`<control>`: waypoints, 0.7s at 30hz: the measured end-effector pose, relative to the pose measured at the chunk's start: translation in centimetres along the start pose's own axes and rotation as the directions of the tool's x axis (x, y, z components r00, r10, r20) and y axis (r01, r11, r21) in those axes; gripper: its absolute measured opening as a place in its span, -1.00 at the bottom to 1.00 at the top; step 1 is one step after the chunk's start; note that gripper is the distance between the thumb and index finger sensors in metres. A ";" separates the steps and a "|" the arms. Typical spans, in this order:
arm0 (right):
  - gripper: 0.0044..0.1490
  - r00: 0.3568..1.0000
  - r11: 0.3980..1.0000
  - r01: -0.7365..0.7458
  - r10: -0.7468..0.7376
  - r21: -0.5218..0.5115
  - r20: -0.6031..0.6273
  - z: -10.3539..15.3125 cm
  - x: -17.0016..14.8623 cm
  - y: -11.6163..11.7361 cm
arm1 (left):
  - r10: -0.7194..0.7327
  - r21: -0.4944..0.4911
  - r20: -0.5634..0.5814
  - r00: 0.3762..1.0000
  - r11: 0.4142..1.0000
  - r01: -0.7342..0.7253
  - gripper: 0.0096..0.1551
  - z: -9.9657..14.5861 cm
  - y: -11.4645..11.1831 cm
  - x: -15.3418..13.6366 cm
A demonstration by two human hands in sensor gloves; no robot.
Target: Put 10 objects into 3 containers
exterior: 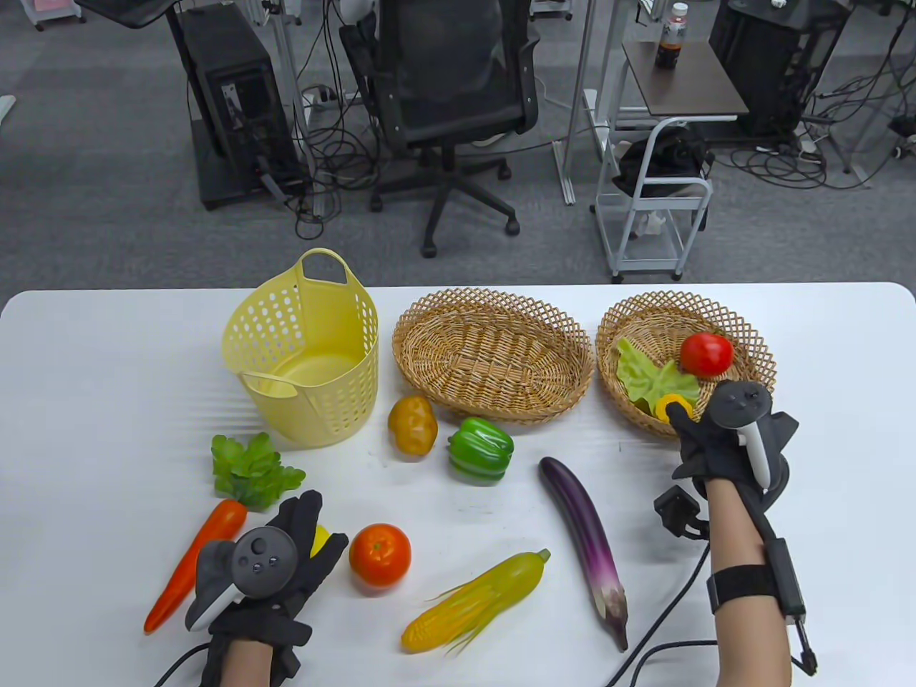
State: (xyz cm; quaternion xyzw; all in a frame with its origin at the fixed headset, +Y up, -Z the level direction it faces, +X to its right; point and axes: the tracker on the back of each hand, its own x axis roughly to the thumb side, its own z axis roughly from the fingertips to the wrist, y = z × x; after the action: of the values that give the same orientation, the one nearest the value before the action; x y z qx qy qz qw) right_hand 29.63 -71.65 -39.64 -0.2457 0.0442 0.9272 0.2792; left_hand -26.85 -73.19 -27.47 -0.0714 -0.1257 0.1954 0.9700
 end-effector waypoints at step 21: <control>0.20 0.922 0.872 -0.287 0.140 0.396 0.360 14.3 -1.8 7.1 | 0.054 0.024 0.042 0.998 0.998 -0.055 -0.08 -0.2 -0.3 -0.4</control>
State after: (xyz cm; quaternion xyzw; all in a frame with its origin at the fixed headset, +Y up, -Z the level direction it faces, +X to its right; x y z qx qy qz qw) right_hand 20.92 -75.35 -26.68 -0.0162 0.2344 0.9456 0.2252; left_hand -27.05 -73.62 -27.74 -0.0587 -0.1411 0.2246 0.9624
